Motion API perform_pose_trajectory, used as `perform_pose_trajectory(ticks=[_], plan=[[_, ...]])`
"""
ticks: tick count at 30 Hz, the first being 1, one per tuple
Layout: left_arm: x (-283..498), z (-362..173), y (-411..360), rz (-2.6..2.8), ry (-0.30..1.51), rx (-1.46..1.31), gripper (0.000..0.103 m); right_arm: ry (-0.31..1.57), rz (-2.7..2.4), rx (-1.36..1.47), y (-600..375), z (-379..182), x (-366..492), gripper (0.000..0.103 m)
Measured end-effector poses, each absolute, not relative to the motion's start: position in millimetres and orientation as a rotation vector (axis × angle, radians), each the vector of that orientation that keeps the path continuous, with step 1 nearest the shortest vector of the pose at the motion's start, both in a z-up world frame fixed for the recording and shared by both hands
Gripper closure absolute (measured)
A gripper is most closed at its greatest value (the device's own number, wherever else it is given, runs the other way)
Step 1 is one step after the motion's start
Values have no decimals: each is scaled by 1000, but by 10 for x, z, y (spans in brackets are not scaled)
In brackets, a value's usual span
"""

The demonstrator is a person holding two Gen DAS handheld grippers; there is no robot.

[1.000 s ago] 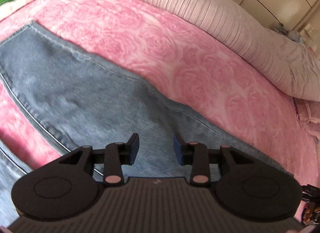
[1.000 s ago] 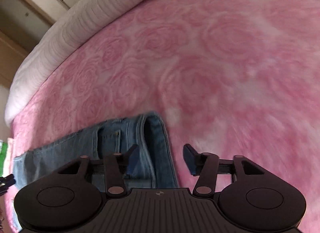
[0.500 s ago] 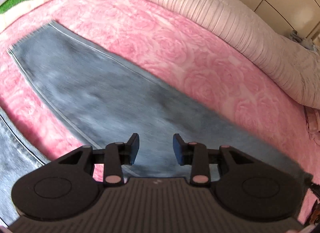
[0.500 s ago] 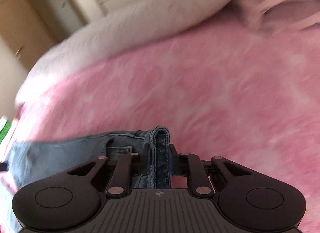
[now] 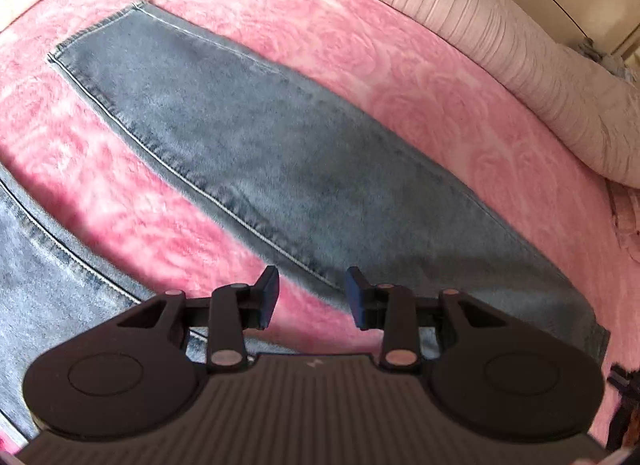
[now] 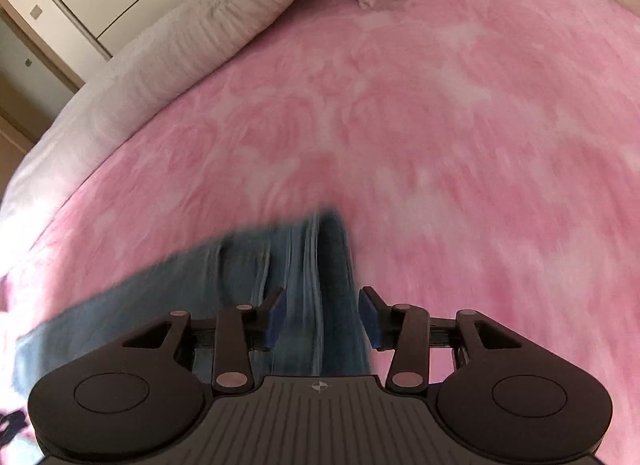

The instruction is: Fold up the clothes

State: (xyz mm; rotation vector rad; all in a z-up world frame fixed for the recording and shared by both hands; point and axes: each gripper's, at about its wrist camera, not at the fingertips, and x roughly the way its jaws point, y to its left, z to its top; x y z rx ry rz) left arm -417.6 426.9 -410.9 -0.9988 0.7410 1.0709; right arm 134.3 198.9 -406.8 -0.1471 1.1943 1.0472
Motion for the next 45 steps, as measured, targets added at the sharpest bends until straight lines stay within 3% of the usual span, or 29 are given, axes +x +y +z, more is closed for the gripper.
perform_pose_trajectory(ticks=[8,18,25,26,28,36,42,45], plan=[[-4772,-4203,4682,1191,619,-1125,70,1293,845,-105,1177,-4053,894,59],[-5839,-4257,5689,1433,546,-1079,68,1236,719,121,1492,-3758,922,59],[-6211,-4577,6254,1506,482,-1165,64,1220,665,74,1799,-3760,652,58],[-6205,-4583,6282,1502,470,-1152,67,1218,657,73,1805,-3756,622,58],[-6169,-4590,6362,1477,483,-1117,97,1213,641,72,1813,-3746,566,58],[-5879,-3981,6747,1264,344,-734,97,1195,580,69,1844,-3706,344,59],[-5740,-4566,6974,1258,718,-619,92,1201,547,55,1823,-3750,277,58],[-5749,-4627,6845,1336,679,-658,85,1213,547,50,1786,-3800,245,58]])
